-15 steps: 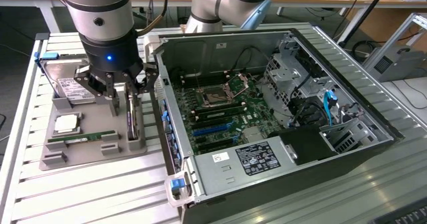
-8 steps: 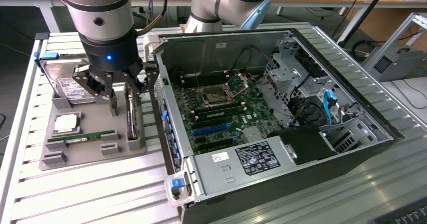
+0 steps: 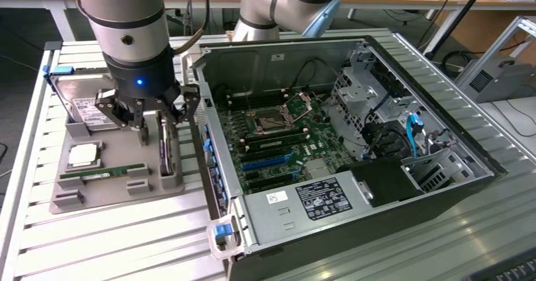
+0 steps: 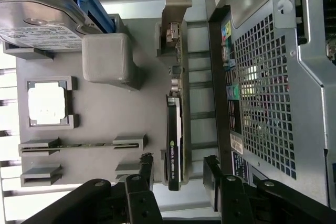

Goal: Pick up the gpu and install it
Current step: 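Pick up the gpu and move the gpu toward the slot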

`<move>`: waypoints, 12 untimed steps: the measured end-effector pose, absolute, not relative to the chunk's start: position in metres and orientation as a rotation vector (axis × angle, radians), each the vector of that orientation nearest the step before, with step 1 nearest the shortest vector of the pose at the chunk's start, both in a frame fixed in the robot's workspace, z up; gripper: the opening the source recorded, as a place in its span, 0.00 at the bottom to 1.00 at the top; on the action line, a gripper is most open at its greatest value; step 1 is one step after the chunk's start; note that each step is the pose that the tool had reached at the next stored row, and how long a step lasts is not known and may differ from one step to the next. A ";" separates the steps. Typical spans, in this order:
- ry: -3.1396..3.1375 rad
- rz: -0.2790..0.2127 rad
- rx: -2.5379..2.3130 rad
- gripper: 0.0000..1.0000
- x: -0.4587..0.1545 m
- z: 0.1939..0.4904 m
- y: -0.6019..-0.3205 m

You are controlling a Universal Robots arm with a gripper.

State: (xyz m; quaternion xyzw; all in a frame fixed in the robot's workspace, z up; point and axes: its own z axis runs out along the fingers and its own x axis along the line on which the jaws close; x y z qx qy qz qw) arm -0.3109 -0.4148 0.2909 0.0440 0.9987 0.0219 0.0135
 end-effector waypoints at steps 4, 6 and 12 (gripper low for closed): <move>3.111 0.068 0.137 0.51 -0.309 0.286 -0.415; 3.111 0.068 0.137 0.51 -0.309 0.282 -0.415; 3.111 0.068 0.137 0.51 -0.309 0.274 -0.415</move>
